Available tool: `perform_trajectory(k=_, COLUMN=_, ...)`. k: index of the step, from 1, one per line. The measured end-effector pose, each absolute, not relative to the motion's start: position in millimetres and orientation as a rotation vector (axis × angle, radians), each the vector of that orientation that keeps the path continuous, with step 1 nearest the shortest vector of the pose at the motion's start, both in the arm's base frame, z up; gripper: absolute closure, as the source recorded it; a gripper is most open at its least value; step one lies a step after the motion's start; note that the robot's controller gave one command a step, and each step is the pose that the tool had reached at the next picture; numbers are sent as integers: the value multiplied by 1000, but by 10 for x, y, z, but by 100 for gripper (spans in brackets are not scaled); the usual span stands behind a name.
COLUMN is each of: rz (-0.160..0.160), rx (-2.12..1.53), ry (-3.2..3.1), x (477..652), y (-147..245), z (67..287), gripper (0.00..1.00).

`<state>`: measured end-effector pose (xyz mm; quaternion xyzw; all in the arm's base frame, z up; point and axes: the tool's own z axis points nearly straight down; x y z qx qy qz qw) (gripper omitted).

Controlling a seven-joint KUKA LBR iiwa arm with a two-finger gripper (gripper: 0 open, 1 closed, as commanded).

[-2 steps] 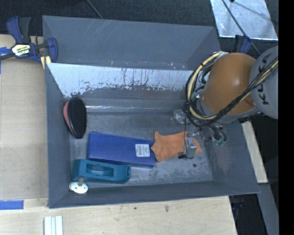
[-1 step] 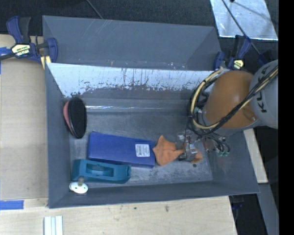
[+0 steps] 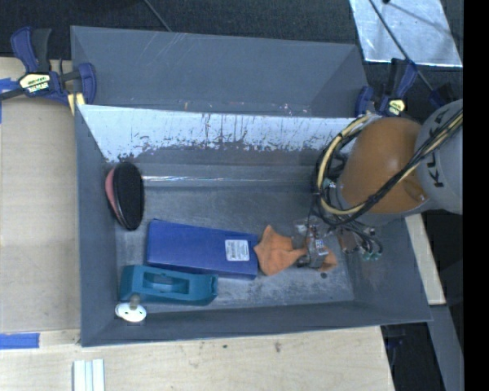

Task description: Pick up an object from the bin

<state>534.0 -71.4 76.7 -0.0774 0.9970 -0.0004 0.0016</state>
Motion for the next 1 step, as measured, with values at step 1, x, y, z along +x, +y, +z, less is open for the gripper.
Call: perform_trajectory(k=1, rz=0, rx=-258, ry=3130, x=5362, y=-630, z=2709, gripper=100)
